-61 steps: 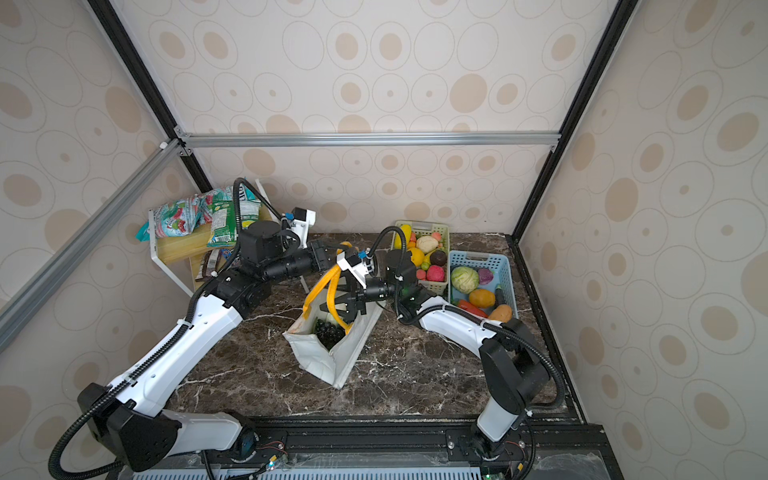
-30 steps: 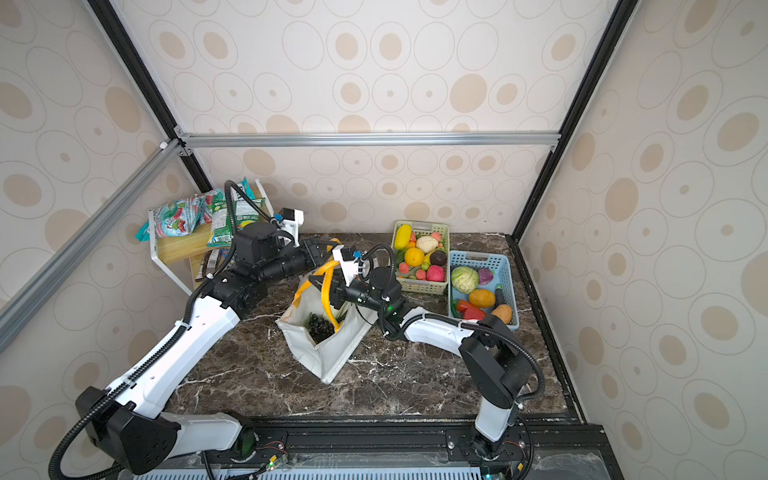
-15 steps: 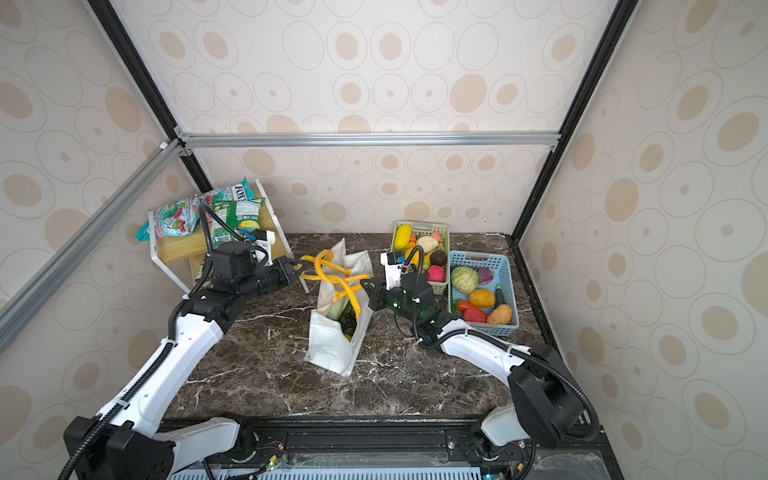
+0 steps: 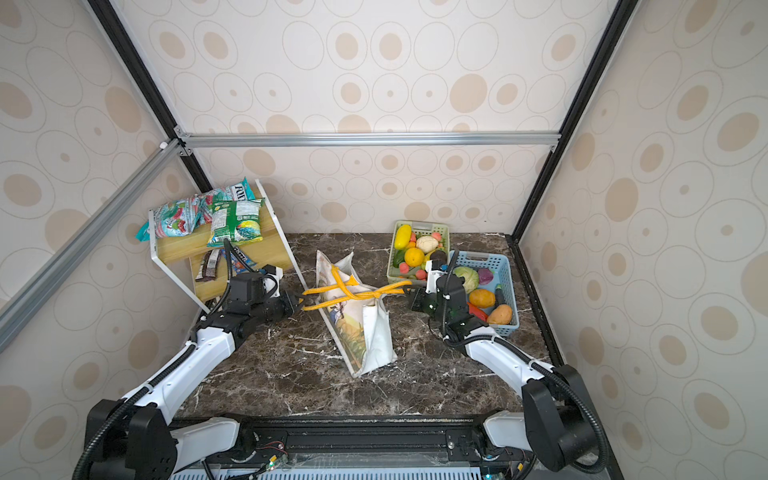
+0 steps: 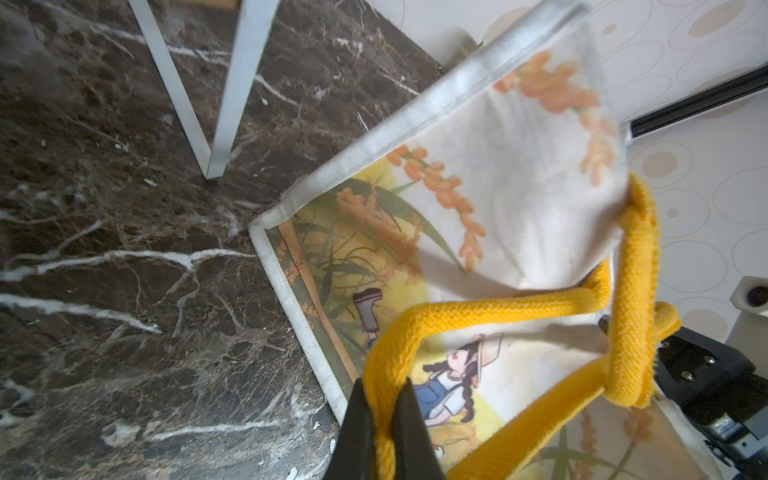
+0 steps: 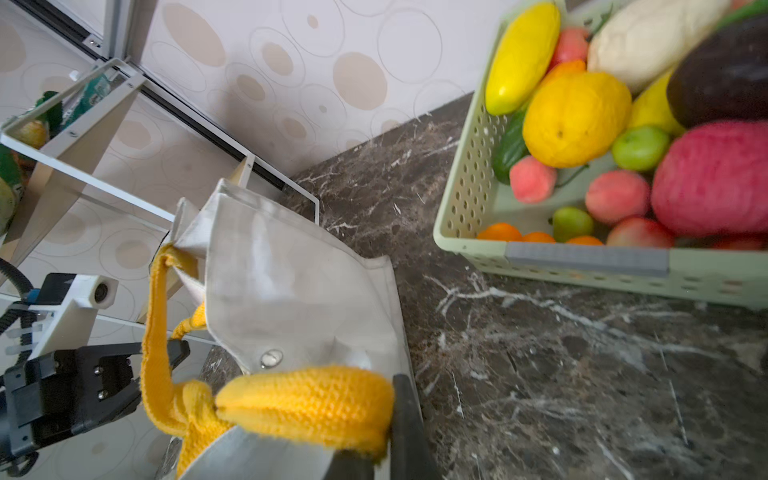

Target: Place the food into the grocery bag and tie it

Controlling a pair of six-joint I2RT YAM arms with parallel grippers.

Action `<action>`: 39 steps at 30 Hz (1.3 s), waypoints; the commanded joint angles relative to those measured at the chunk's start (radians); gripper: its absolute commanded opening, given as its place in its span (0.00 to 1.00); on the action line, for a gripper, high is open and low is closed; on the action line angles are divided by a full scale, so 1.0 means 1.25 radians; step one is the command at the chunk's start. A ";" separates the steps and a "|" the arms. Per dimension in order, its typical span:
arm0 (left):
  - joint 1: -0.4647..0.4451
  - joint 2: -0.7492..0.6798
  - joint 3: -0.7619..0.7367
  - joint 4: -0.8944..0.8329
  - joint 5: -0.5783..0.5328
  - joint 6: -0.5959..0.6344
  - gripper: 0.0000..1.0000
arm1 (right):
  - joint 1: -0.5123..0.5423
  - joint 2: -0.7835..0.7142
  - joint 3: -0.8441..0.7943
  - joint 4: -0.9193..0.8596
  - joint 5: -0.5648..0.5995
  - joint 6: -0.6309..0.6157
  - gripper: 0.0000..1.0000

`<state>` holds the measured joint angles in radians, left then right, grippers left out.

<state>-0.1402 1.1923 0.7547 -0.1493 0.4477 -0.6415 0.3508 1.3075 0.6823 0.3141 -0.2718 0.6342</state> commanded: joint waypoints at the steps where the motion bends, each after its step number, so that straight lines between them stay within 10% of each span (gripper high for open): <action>1: 0.056 0.006 -0.049 -0.026 -0.193 0.030 0.00 | -0.102 0.046 -0.029 -0.073 0.099 0.021 0.00; 16: 0.056 -0.011 -0.123 0.039 -0.168 0.019 0.02 | -0.112 0.154 -0.009 -0.060 -0.006 -0.022 0.04; 29: 0.055 -0.062 0.067 -0.120 -0.161 0.105 0.64 | -0.114 0.067 0.171 -0.389 -0.057 -0.157 0.49; 39: 0.057 -0.056 0.168 -0.209 -0.225 0.169 0.79 | -0.197 0.007 0.211 -0.480 -0.200 -0.209 0.72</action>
<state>-0.0761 1.1309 0.9348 -0.3443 0.1986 -0.4736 0.1471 1.3613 0.9234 -0.2283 -0.4488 0.4030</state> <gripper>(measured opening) 0.781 0.711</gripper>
